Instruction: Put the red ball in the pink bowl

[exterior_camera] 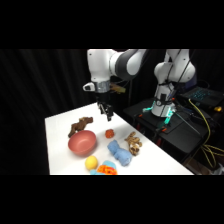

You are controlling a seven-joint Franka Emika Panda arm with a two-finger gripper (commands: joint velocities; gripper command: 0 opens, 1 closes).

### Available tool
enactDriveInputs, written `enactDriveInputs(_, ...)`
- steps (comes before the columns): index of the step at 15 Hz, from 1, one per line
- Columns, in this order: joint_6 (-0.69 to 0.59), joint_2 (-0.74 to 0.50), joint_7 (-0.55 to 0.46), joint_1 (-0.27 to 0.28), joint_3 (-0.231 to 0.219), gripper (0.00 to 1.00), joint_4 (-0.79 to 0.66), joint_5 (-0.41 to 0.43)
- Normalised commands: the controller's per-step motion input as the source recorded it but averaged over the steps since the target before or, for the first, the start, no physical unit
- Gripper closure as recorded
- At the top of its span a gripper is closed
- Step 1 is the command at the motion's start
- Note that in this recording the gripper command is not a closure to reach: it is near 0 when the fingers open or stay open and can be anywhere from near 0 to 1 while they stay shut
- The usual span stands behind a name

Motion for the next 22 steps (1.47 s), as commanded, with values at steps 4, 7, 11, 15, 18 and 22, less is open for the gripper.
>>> enactDriveInputs(4,0.18,0.16,-0.24,-0.049,0.021,0.0,0.02,0.202)
enactDriveInputs(7,0.19,0.18,-0.25,-0.079,0.042,0.0,0.05,0.193)
enactDriveInputs(11,0.19,0.14,-0.26,-0.112,0.067,0.0,0.05,0.198)
enactDriveInputs(15,0.2,0.17,-0.28,-0.137,0.087,0.0,0.08,0.183)
enactDriveInputs(18,0.22,0.27,-0.29,-0.156,0.123,0.0,0.14,0.184)
enactDriveInputs(22,0.17,0.22,-0.26,-0.156,0.159,0.0,0.12,0.165)
